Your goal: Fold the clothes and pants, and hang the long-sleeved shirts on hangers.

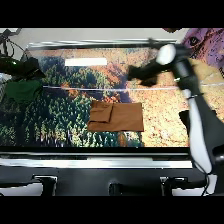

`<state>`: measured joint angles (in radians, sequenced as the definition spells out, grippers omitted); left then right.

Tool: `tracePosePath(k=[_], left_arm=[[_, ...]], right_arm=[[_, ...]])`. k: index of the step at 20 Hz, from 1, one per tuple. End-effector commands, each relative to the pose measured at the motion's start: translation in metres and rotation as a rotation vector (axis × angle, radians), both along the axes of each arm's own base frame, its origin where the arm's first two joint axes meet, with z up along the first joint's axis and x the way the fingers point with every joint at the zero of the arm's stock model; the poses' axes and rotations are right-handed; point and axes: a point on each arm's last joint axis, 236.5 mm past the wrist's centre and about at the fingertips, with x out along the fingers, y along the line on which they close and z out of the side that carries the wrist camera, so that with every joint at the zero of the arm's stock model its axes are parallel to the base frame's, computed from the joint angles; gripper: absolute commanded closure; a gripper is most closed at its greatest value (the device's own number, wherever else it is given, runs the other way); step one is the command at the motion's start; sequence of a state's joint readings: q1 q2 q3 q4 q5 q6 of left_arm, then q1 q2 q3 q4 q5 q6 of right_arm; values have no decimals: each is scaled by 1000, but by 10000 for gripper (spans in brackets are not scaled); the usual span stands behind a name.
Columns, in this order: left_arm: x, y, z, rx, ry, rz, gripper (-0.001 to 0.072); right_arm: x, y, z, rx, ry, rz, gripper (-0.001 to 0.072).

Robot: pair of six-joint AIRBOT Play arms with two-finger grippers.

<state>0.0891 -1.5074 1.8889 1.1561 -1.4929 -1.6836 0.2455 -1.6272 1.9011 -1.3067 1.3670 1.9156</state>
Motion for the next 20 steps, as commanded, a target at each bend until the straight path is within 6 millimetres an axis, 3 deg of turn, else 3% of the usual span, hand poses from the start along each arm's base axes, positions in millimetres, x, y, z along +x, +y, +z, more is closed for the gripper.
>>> tracePosePath(k=[1,3,5,8,12,15,20], left_arm=[[0,1,0,1,-1,1,686],[0,1,0,1,-1,1,685],[0,0,0,0,-1,1,685],[0,1,0,0,-1,1,685],[0,1,0,0,-1,2,685],[0,0,0,0,-1,1,685],[0,0,0,0,-1,1,685]], right_arm=[[-20,-94,3,3,73,68,21],[-26,-119,-20,137,132,44,22],[-38,-124,-53,272,192,44,25],[-63,-114,-111,354,268,62,27],[-78,-89,-157,483,285,20,32],[-85,-75,-176,567,299,-3,35],[-84,-72,-191,582,293,-36,55]])
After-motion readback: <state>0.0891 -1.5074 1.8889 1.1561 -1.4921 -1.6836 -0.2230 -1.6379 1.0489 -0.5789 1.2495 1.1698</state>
